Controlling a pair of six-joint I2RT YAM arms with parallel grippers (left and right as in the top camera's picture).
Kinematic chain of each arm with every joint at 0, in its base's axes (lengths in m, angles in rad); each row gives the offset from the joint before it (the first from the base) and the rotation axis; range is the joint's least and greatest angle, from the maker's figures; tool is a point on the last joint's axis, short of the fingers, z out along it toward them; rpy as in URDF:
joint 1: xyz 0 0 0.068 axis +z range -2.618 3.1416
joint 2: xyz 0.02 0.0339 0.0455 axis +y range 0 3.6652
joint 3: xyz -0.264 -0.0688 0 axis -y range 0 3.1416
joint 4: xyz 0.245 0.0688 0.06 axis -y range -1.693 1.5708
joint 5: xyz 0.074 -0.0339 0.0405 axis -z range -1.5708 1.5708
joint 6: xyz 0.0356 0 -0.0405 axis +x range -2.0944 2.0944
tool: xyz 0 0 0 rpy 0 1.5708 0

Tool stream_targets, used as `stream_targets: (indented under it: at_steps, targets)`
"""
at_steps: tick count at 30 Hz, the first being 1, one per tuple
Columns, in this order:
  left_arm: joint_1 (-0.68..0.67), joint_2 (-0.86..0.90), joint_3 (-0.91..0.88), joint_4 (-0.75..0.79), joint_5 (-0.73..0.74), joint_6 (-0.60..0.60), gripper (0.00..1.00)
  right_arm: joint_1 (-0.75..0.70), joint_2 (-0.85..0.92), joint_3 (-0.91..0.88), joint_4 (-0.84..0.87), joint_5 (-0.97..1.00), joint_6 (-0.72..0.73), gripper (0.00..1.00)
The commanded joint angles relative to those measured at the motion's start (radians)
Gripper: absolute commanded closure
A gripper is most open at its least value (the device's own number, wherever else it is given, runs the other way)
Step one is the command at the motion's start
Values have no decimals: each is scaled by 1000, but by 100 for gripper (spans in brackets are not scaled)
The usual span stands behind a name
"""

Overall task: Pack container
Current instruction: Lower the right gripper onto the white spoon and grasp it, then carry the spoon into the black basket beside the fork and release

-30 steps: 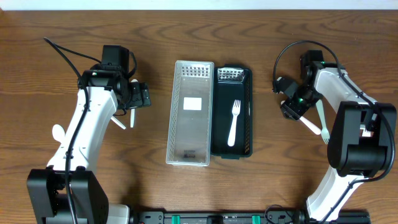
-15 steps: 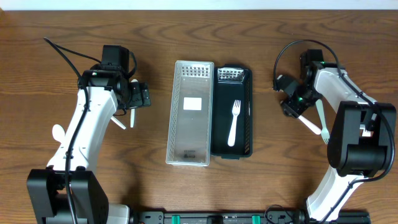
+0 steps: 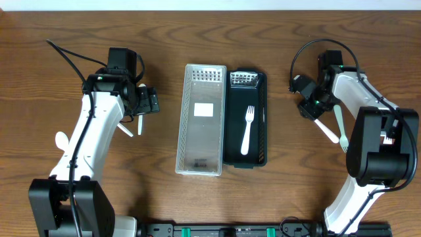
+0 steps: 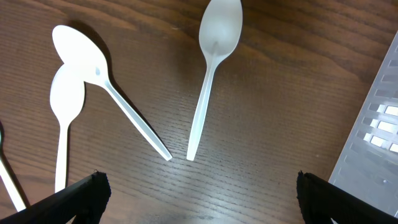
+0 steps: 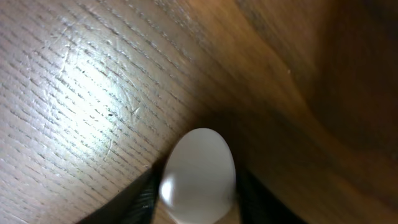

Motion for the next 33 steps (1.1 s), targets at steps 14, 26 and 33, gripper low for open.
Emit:
stream_targets:
  at_steps: [14, 26, 33]
  targets:
    - [4, 4, 19, -5, -8, 10, 2, 11, 25, 8, -16, -35, 56, 89]
    - [4, 4, 19, -5, -8, 10, 2, 101, -88, 478, -220, -8, 430, 99]
    - [4, 4, 19, -6, -8, 10, 2, 269, -100, 675, -268, -14, 859, 98]
